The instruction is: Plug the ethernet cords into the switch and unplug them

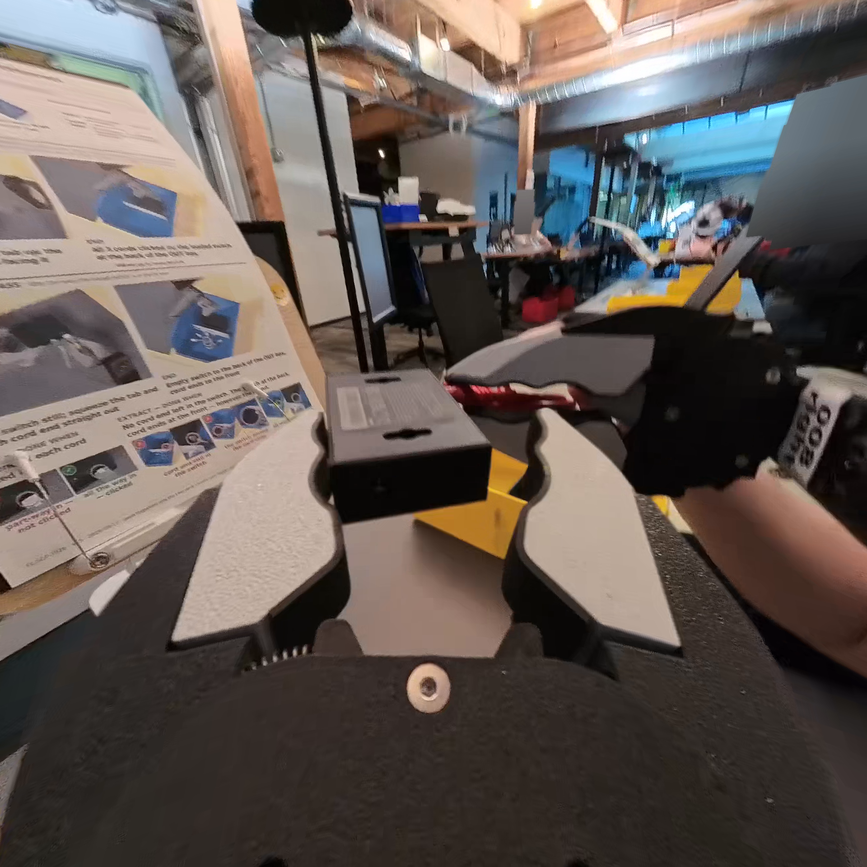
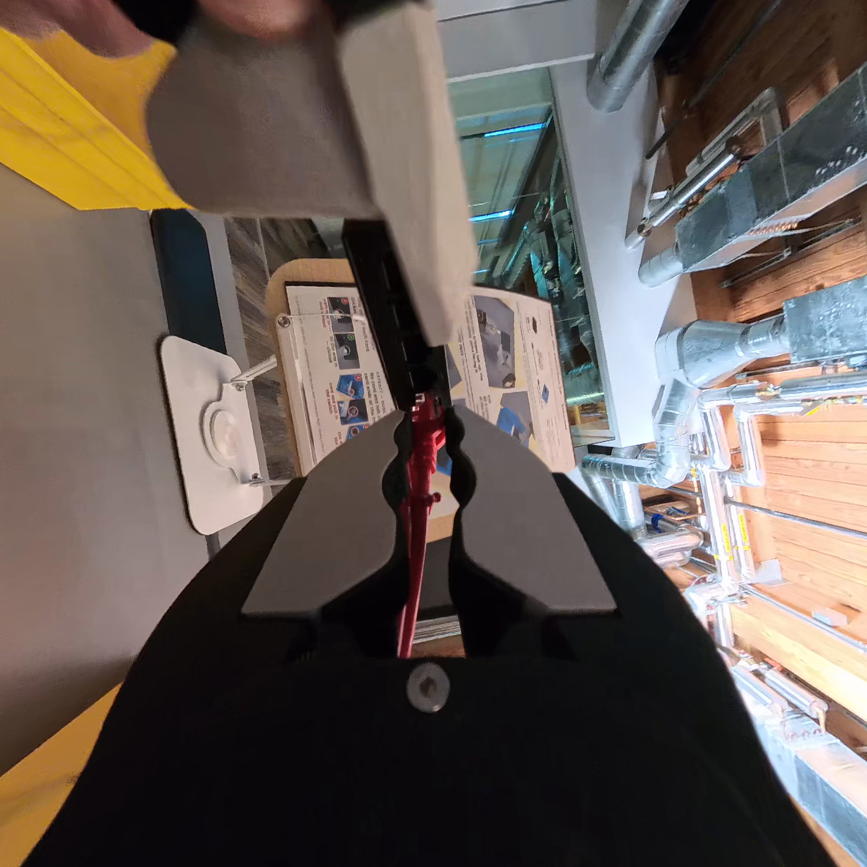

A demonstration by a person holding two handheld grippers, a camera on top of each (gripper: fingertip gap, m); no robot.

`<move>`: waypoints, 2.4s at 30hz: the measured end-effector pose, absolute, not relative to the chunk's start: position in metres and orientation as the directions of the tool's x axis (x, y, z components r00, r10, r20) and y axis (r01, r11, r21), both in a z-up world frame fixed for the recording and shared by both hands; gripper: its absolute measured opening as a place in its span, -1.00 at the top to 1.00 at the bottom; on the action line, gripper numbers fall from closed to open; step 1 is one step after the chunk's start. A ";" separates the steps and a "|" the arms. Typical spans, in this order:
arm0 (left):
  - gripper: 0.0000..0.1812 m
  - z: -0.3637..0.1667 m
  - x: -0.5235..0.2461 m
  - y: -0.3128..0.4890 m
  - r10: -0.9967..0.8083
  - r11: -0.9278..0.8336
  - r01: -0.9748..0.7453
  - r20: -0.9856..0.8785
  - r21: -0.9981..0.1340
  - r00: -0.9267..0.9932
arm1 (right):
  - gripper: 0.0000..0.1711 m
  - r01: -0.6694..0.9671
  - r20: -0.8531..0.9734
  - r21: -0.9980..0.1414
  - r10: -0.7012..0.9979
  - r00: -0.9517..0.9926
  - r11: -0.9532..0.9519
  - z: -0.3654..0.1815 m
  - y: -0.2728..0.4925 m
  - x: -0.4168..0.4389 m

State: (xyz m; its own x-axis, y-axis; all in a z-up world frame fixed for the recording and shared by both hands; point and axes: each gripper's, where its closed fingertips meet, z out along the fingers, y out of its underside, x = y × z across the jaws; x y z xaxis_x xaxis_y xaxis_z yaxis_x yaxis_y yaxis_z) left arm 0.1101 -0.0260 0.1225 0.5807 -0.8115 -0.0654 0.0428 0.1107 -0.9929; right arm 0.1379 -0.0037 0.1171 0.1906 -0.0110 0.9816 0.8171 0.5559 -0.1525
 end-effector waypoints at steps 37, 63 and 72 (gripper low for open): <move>0.18 0.137 0.083 -0.015 -0.593 0.367 -0.177 -0.376 -0.913 0.712 | 0.83 0.773 0.954 -0.138 -0.125 0.272 0.620 0.120 -0.013 0.117; 0.17 0.136 0.088 -0.022 -0.654 0.313 -0.204 -0.366 -0.928 0.662 | 0.81 0.887 0.248 -0.336 0.879 0.407 -0.316 -0.049 -0.003 0.348; 0.17 0.138 0.086 -0.022 -0.652 0.310 -0.203 -0.363 -0.929 0.665 | 0.70 0.879 0.050 -0.341 0.927 0.371 -0.333 -0.079 -0.007 0.313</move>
